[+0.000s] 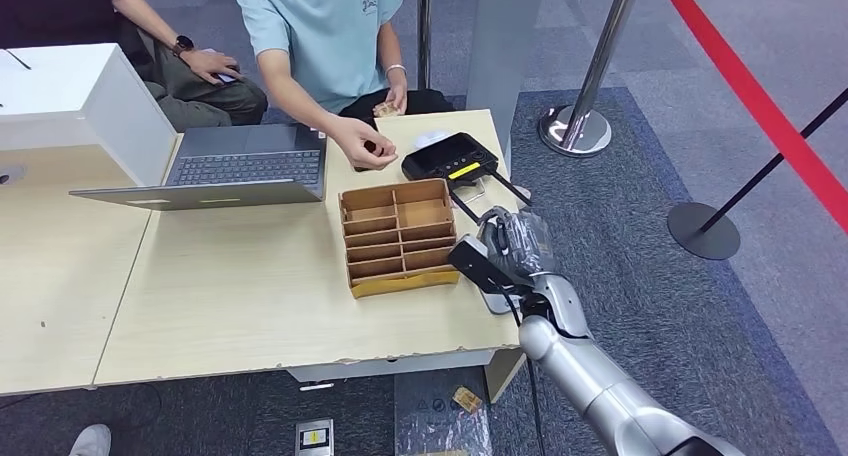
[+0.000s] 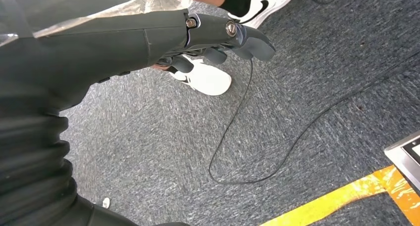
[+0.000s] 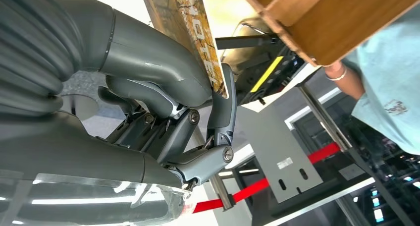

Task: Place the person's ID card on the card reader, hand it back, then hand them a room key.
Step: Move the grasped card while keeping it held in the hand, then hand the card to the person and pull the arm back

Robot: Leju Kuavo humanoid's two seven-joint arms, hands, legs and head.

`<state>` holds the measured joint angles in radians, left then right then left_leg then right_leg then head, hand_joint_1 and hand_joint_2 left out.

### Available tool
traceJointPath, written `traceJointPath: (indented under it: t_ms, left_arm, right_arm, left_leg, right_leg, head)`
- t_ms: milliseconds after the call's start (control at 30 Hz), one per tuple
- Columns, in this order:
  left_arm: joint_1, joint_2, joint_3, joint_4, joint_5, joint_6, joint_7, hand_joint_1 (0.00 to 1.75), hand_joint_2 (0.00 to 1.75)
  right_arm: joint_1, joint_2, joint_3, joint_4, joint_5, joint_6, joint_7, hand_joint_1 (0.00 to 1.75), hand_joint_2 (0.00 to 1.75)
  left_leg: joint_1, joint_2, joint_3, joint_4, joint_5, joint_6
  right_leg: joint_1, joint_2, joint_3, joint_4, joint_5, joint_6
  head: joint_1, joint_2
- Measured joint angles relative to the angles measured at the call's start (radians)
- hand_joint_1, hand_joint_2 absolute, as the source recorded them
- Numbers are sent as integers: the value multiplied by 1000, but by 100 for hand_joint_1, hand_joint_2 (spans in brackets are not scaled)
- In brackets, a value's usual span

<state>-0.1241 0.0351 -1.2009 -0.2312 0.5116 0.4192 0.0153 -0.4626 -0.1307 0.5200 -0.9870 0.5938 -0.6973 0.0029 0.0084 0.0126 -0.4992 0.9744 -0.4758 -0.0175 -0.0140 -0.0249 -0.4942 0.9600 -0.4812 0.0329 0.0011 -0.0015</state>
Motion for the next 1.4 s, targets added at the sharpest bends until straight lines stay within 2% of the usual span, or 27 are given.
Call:
traceJointPath:
  t_ms: [533,833,1400]
  left_arm:
    - [0,0,1,0,10,1,6,0,175]
    - [0,0,2,0,18,1,6,0,175]
    - [0,0,2,0,14,1,6,0,175]
  right_arm:
    - [57,0,-71,32,-16,0,-26,175,175]
    - [66,2,-75,52,-86,0,-48,175,175]
    - [55,2,-75,62,-93,0,-52,175,175]
  left_leg:
    - [0,0,0,0,0,0]
    - [0,0,0,0,0,0]
    - [0,0,0,0,0,0]
  right_leg:
    - [0,0,0,0,0,0]
    - [0,0,0,0,0,0]
    - [0,0,0,0,0,0]
  head:
    - [0,0]
    - [0,0]
    - [0,0]
